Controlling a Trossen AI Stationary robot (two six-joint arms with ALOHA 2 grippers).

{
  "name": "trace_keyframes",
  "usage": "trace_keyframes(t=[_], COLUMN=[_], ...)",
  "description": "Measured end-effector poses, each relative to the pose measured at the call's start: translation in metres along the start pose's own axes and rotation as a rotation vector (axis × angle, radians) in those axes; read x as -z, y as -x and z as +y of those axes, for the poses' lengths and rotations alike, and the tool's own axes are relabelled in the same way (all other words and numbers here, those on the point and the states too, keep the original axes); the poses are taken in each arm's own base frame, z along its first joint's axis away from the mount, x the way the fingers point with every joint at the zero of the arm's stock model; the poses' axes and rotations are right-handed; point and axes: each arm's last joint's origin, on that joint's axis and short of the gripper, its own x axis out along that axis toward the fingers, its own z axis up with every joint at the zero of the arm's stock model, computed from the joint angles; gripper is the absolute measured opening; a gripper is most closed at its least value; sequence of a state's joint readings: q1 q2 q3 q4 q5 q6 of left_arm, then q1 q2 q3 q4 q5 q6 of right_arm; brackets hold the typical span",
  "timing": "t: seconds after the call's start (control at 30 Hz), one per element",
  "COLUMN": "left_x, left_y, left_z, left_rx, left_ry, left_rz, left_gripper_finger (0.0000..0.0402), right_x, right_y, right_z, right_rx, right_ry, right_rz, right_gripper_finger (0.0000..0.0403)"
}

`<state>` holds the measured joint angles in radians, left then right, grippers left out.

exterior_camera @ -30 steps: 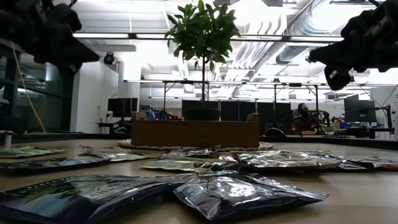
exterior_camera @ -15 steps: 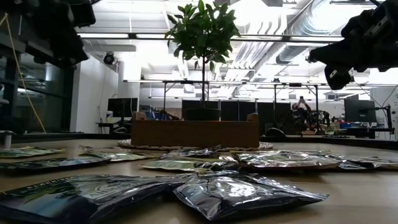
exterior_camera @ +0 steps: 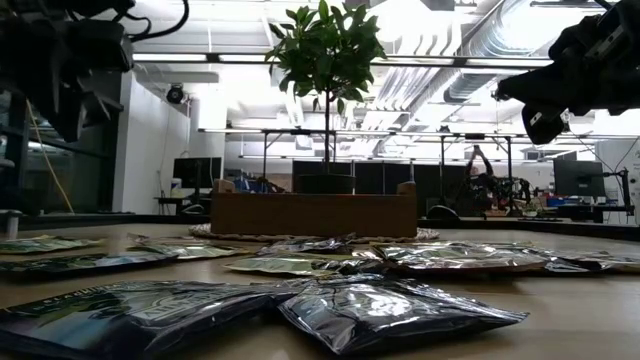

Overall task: Pick & Place Tea
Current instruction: Put the green tea bag into the left section of the wooden organizer

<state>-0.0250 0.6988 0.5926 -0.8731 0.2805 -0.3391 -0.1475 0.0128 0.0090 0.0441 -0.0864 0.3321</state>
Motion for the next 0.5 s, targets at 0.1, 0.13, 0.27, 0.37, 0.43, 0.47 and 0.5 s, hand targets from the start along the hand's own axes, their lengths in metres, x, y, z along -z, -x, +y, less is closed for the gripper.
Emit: trace_keyframes(t=[0.1, 0.13, 0.27, 0.37, 0.43, 0.47, 0.5], left_x=[-0.002, -0.002, -0.004, -0.006, -0.008, -0.009, -0.01], left_y=[-0.006, -0.009, -0.022, -0.034, -0.042, -0.045, -0.049], left_z=[-0.006, -0.007, -0.015, -0.023, -0.027, -0.028, -0.029], left_rx=[-0.003, -0.006, -0.008, -0.019, -0.042, -0.057, -0.069], left_ry=[-0.061, -0.074, -0.122, -0.147, -0.153, -0.159, -0.165], left_rz=[0.014, 0.028, 0.073, 0.098, 0.096, 0.096, 0.095], left_gripper_finger=[0.0187, 0.0187, 0.0187, 0.0187, 0.0187, 0.0187, 0.0187], right_x=[0.0, 0.0, 0.0, 0.0, 0.0, 0.0, 0.0], right_y=[0.0, 0.0, 0.0, 0.0, 0.0, 0.0, 0.0], right_z=[0.0, 0.0, 0.0, 0.0, 0.0, 0.0, 0.0], right_rx=[0.001, 0.0, 0.001, 0.001, 0.001, 0.001, 0.001], right_ry=[0.0, 0.0, 0.0, 0.0, 0.0, 0.0, 0.0], right_rz=[0.001, 0.001, 0.002, 0.001, 0.001, 0.001, 0.001], right_gripper_finger=[0.0, 0.0, 0.0, 0.0, 0.0, 0.0, 0.0])
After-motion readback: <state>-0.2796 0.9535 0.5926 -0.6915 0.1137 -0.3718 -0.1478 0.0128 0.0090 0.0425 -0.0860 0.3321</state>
